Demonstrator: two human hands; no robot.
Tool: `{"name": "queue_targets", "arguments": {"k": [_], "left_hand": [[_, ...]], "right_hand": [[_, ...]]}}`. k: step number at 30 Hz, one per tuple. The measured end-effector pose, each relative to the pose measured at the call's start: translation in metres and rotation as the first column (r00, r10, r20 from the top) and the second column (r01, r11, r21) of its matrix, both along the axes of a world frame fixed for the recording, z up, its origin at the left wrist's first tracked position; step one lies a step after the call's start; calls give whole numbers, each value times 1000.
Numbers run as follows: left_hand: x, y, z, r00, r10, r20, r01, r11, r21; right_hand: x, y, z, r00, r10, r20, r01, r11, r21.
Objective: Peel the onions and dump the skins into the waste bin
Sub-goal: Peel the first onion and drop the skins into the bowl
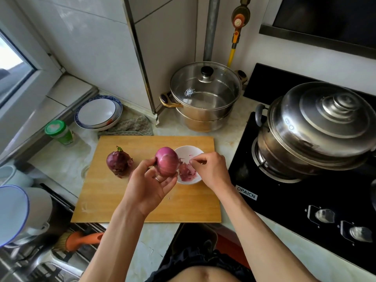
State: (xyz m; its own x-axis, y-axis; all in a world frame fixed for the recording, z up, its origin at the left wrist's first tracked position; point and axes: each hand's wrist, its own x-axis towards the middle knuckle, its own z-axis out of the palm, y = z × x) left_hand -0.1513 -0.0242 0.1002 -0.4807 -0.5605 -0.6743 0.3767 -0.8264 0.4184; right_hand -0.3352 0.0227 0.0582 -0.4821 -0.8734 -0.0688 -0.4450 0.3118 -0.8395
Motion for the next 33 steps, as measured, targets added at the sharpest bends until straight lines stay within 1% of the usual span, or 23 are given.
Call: {"name": "queue_targets", "arguments": {"k": [3,5,6,7,9,10,12,14,16,18,20,23,25,28,30,33], "left_hand": [[-3,0,-3,998,-2,62,7,997,-74],[-6,0,-1,995,-1,96,13,993,-119],[-7,0,0,994,-4,111,19,991,-134],[-8,0,1,992,-10,126,29,989,-143],[-10,-2,5,985,-40,168,67,985,-156],[-11,-2,8,980,-65,188,98,981,-169],[-12,-2,12,968,-127,216,173,963,-207],[-15,0,16,954,-199,224,253,936,-246],[-16,1,19,947,-236,216,291,917,-273],[-16,2,21,956,-225,190,271,926,-265],[-16,3,23,962,-211,172,251,932,-261],[-16,4,22,966,-185,183,230,937,-264],[-16,3,23,966,-177,190,221,945,-243],[-15,1,22,960,-181,214,228,948,-223],[-15,-1,21,956,-187,228,236,949,-208],[-13,-2,20,952,-184,244,235,951,-201]], "right_hand": [[1,0,1,997,-76,29,76,997,2],[3,2,4,993,-96,68,99,994,-37],[3,3,7,992,-81,102,89,993,-72],[3,4,11,988,-40,148,56,992,-110],[3,8,19,965,107,238,-68,984,-165],[3,9,22,943,180,280,-132,974,-183],[6,12,27,891,264,369,-197,958,-209],[9,14,29,863,266,430,-178,956,-235],[9,17,28,843,222,490,-104,961,-256],[5,19,26,812,193,550,-47,963,-267],[4,21,26,797,182,576,-23,962,-272],[9,23,31,823,186,537,-22,955,-296],[9,24,36,856,215,470,-57,943,-328],[2,22,41,935,259,245,-168,926,-337],[0,19,45,955,279,104,-233,917,-324],[0,17,49,955,295,20,-275,910,-311]]}}
